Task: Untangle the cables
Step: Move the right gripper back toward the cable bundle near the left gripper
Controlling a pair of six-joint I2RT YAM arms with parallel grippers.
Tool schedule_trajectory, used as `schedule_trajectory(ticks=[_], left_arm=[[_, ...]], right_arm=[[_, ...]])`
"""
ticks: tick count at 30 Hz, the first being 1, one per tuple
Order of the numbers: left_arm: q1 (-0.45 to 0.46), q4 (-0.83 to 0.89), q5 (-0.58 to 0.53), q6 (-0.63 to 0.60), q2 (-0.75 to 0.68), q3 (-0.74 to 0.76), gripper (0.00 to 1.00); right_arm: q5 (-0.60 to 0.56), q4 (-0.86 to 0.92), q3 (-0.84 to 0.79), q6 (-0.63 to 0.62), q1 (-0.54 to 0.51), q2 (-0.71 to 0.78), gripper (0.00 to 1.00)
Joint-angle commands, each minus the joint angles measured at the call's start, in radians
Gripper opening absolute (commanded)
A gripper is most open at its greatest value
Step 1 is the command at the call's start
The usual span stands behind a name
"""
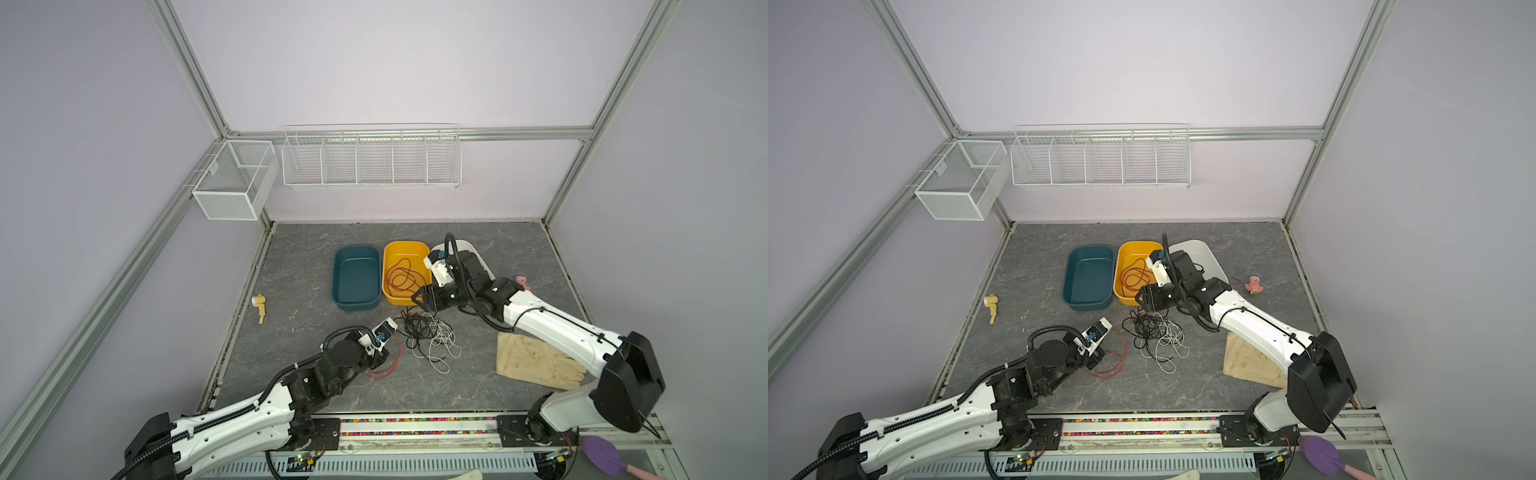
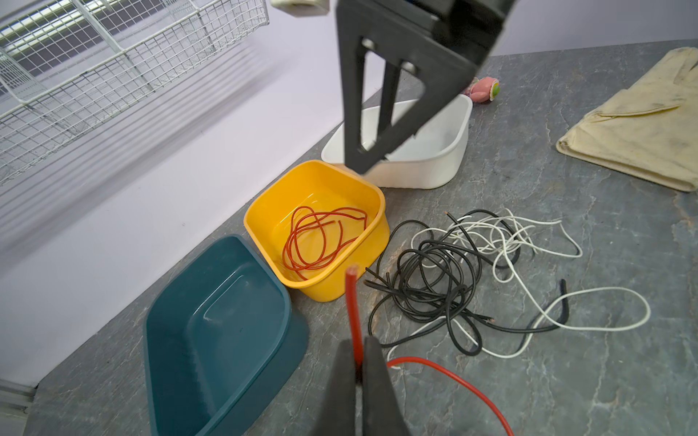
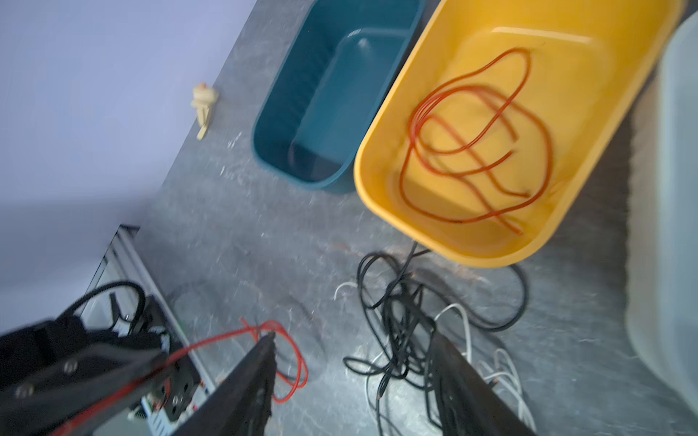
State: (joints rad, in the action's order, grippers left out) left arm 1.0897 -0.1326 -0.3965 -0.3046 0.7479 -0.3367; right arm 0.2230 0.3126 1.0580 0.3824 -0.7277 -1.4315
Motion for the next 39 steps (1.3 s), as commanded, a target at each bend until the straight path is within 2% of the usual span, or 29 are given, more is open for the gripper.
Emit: schedule_trajectory(ticks=[1,6,13,22,29,39], left_arm=[[-0.007,-0.014,-0.018,0.030,-0.013,-0.027,0.00],[-0.007,-0.018,-0.021,0.037,-0.017,-0.028,0.00],[-0.007,-0.022,-0.029,0.039,-0.034,-0.025,0.00],[-0.010,-0.038,-0.058,-0.005,-0.068,-0.031,0.00],[-0.020,-0.062,-0.100,-0.084,-0.057,-0.075,0.00],[-0.050,-0.056,-0.077,-0.139,0.057,-0.216,0.00]], right_arm=[[0.074,-0.146,-0.099,0.034,-0.056,0.054,0.68],[0.081,-0.278,-0.219,0.061,-0.143,0.072,0.68],[0.022,-0.333,-0.246,0.080,-0.231,-0.026,0.68],[-0.043,-0.356,-0.291,0.089,-0.252,-0.017,0.68],[-0.074,-0.355,-0.362,0.092,-0.253,0.064,0.68],[-0.196,-0.320,-0.510,0.118,-0.253,0.237,0.68]])
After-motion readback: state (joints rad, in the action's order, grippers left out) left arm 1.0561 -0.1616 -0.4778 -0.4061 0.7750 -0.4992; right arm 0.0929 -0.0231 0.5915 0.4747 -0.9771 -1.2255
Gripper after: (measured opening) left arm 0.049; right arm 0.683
